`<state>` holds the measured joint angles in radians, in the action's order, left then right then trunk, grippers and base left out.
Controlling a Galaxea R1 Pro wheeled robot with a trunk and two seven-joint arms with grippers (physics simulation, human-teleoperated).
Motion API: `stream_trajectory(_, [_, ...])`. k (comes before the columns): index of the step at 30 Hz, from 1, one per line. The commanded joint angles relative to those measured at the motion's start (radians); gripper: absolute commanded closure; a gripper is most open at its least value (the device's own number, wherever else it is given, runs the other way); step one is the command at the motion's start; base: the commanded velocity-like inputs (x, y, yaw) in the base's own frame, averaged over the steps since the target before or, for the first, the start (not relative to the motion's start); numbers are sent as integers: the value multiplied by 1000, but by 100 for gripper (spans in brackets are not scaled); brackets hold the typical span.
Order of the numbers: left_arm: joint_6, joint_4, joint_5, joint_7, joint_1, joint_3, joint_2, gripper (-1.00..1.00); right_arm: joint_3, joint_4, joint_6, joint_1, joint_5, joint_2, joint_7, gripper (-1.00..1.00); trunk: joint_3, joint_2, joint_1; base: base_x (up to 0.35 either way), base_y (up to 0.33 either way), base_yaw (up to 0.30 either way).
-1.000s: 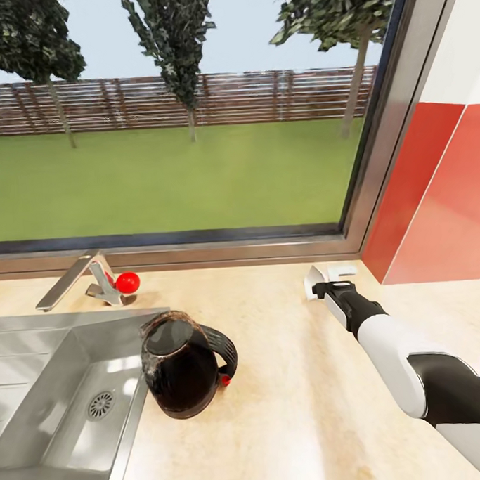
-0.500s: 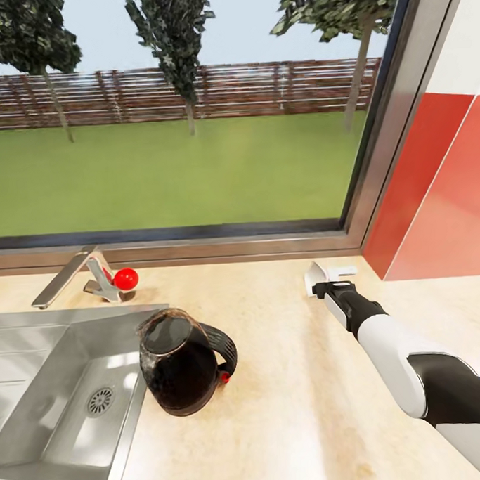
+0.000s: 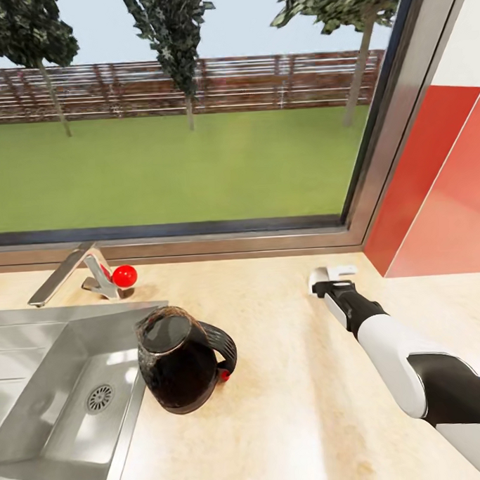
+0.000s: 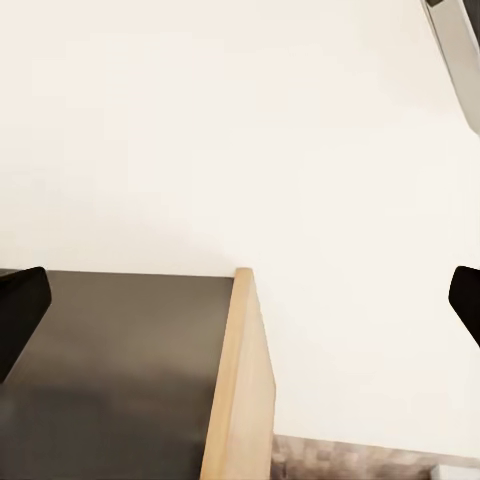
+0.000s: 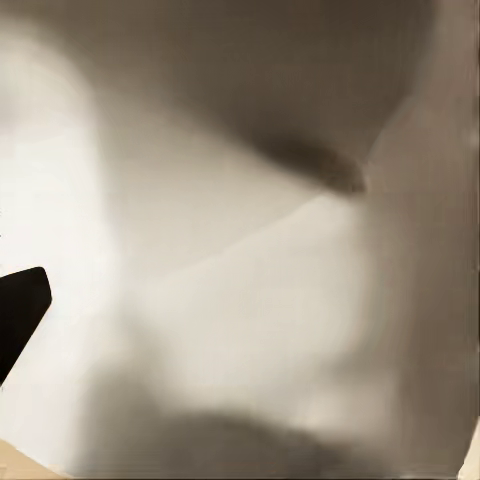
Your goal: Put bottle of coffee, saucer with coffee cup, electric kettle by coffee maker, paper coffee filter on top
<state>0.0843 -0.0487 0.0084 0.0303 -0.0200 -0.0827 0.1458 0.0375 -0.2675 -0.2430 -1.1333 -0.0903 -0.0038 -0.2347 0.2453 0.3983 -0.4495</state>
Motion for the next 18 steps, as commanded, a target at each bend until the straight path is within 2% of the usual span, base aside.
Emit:
stream_trajectory(1, [3, 1, 1, 2, 0, -8, 0, -100, 4, -1, 1, 0, -9, 1, 0, -100, 2, 2, -1, 0, 0, 0])
stream_trajectory(9, [3, 1, 1, 2, 0, -8, 0, -100, 4, -1, 25, 1, -11, -2, -1, -100, 2, 2, -1, 0, 0, 0])
stream_trajectory(13, [3, 1, 1, 2, 0, -8, 0, -100, 4, 0, 25, 1, -11, -15, -1, -100, 2, 2, -1, 0, 0, 0])
stream_trajectory(14, [3, 1, 1, 2, 0, -8, 0, -100, 4, 0, 25, 1, -11, -18, 0, 100, 2, 2, -1, 0, 0, 0])
stream_trajectory(18, [3, 1, 1, 2, 0, -8, 0, -100, 4, 0, 25, 1, -11, -25, 0, 100, 2, 2, -1, 0, 0, 0])
